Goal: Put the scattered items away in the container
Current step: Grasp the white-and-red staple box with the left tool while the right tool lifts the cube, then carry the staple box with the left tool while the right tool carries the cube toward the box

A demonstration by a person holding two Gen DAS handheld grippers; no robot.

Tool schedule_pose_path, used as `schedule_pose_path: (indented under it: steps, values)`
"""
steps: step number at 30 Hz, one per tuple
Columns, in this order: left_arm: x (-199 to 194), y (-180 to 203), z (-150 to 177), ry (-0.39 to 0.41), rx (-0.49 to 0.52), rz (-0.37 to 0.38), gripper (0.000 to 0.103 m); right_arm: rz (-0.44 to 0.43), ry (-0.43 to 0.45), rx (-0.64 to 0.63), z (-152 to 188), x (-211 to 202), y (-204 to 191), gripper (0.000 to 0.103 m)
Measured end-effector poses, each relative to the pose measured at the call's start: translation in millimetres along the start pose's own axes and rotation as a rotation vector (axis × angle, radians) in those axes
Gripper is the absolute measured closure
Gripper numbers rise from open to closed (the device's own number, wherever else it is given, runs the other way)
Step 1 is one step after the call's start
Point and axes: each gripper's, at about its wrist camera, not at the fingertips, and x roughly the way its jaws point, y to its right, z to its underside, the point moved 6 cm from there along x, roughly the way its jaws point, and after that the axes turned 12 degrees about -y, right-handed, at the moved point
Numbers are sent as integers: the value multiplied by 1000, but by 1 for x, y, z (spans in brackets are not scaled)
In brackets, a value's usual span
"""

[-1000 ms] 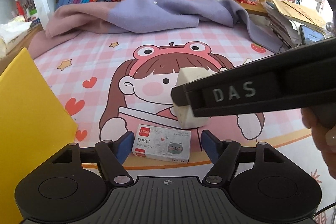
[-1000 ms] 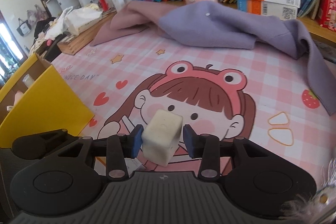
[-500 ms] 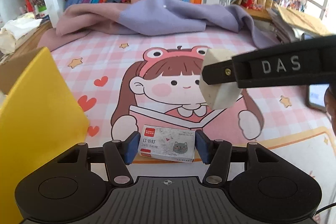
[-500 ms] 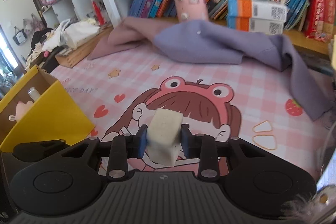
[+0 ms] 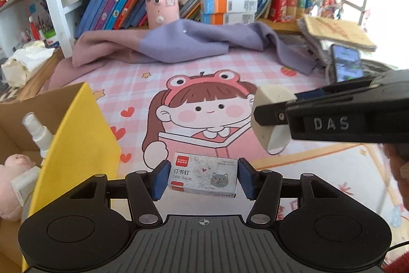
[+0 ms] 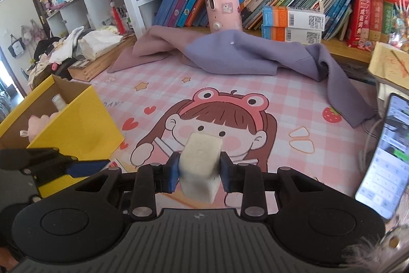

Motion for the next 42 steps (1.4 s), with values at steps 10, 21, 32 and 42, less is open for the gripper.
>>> schedule_pose_path:
  steps: [10,21,32,42]
  values:
    - [-52,-3,28,91,44,49,48,68,41,-24,25,-41,-32,73]
    - [-97,-22,69,159,90,71,48,114,68,-53,62,-72,-93,73]
    - [-124,-48,120,143,88,108,48,151,57,-6,98,-83,-143,73]
    - [-148,-64,165,128,119,123,48,169,55,38,140,-95,-188,73]
